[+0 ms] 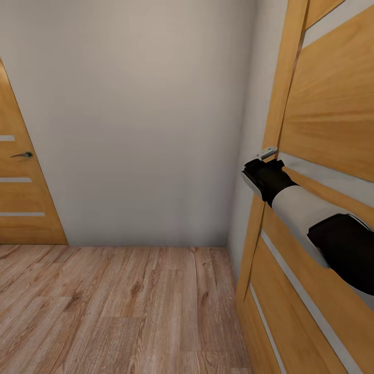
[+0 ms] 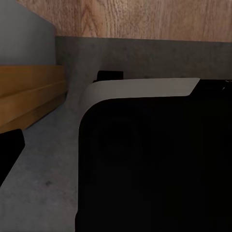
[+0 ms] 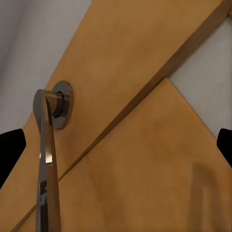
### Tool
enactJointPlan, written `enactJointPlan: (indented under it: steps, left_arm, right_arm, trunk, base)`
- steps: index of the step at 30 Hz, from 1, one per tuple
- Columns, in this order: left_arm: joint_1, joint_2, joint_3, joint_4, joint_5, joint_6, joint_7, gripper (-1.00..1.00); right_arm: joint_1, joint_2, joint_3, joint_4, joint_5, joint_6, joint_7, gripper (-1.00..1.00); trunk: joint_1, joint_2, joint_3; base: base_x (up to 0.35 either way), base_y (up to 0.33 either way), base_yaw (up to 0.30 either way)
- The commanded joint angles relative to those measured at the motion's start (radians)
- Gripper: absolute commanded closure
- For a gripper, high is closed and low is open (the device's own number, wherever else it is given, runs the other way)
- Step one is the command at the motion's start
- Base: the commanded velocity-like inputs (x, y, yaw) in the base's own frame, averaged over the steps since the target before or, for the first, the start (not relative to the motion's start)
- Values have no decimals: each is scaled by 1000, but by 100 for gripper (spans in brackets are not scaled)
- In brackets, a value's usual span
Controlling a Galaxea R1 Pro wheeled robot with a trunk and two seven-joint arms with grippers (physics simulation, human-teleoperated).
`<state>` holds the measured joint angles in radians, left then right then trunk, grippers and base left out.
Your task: Move the two storage containers from the living room to the garage. In the garage, place one container on the floor and stack the other container on top of it (either order is fine).
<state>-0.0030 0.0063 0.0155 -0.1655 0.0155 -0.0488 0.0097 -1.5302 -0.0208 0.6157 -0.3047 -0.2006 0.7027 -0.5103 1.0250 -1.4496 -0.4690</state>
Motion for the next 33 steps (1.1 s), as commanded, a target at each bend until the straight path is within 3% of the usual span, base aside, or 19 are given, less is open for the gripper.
enactJointPlan:
  steps: [1,10,14,16,22,25,32,33]
  left_arm:
    - [0,0,1,0,2,-3,1,-100]
    - [0,-1,1,0,2,-3,1,-100]
    - [0,-1,1,0,3,-3,1,-100]
    - [0,-1,1,0,2,-4,1,-100]
    - [0,-3,1,0,1,-5,1,-100]
    - [0,-4,1,0,1,-5,1,-100]
    - [0,-8,2,0,1,-5,-3,-100]
    - [0,-8,2,0,1,-5,-4,-100]
  right_arm:
    - [-1,-24,10,-2,6,11,-8,-100]
    - [-1,-24,10,-2,6,11,-9,-100]
    - [-1,-5,11,-5,6,16,-11,-100]
    - [-1,18,12,-7,6,22,-14,-100]
    - [-1,148,12,-5,6,31,-57,-100]
    - [-1,195,12,-4,6,33,-88,-100]
    - [0,195,11,-5,-8,51,-111,-100]
    - [0,195,7,-7,-52,48,-101,-100]
  trunk:
    - [0,0,-1]
    - [0,0,-1]
    - [0,0,-1]
    - [0,0,-1]
    - [0,0,-1]
    - [0,0,-1]
    - [0,0,-1]
    - [0,0,-1]
  base:
    - [0,0,0]
    - [0,0,0]
    - [0,0,0]
    - [0,0,0]
    - [0,0,0]
    - [0,0,0]
    - [0,0,0]
    - [0,0,0]
